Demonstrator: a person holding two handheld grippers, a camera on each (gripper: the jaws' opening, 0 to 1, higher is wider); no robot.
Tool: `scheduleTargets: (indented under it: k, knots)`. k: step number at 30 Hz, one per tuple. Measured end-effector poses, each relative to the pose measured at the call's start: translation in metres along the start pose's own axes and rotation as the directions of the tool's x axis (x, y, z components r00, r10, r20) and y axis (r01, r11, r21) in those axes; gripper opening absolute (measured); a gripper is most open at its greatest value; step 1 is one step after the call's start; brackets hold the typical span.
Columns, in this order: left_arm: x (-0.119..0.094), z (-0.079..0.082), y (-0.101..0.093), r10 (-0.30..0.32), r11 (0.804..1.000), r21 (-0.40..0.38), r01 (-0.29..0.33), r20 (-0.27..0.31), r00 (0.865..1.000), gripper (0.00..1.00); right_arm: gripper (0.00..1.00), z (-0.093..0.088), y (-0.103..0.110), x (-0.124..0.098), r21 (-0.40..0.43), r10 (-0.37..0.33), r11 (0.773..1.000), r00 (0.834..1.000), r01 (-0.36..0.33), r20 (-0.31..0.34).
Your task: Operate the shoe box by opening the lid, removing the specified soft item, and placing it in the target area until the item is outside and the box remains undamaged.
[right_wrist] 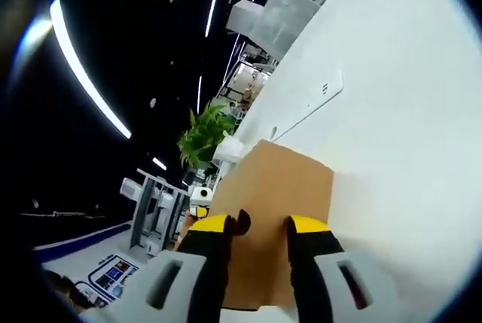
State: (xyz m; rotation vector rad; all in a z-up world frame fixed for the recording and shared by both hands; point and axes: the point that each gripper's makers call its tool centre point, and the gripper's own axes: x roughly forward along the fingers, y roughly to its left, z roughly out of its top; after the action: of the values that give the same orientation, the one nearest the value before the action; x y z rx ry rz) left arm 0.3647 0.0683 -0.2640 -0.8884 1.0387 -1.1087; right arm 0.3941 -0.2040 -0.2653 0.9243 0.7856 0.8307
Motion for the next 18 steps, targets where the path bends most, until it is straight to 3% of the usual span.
scheduleTargets:
  k: [5, 18]
  knots:
    - [-0.001, 0.002, 0.001, -0.005, 1.000, -0.003, 0.006, 0.007, 1.000, 0.28, 0.29, 0.004, -0.004, 0.000, 0.020, 0.035, 0.999, 0.999, -0.035, 0.036]
    - [-0.002, 0.000, 0.004, -0.011, 1.000, 0.003, 0.011, 0.012, 1.000, 0.28, 0.29, -0.026, 0.014, 0.000, -0.016, 0.051, 0.999, 0.997, -0.050, 0.055]
